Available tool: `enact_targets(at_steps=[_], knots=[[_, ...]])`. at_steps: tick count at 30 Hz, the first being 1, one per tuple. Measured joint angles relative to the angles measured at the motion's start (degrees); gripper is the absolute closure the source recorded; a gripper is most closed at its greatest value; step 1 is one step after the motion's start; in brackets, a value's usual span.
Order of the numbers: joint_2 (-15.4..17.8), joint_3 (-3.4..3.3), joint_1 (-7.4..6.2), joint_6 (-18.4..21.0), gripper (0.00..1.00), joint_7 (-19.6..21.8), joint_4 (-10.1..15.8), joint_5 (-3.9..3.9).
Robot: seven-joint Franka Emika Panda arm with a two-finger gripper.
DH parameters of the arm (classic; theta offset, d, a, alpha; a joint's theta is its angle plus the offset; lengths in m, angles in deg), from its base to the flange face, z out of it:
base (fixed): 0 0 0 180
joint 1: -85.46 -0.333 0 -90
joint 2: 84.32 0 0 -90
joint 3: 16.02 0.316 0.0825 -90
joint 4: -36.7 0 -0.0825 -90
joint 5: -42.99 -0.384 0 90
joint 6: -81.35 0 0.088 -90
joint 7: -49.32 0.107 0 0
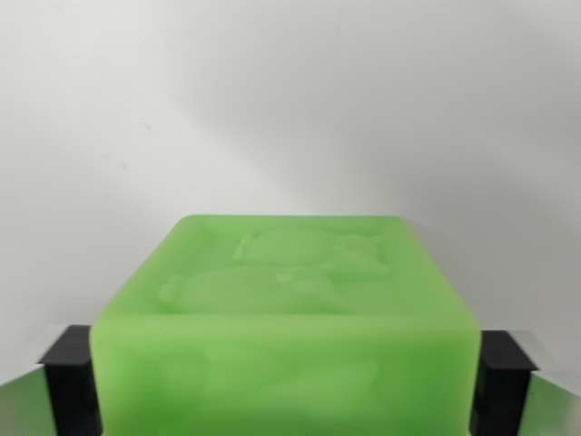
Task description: Stack cube
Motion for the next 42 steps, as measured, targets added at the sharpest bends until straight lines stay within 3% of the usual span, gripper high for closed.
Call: enact_targets(at_steps=[42], knots=[[1.22,0.0,0.0,0.7,1.0,0.0,0.35,0.0]])
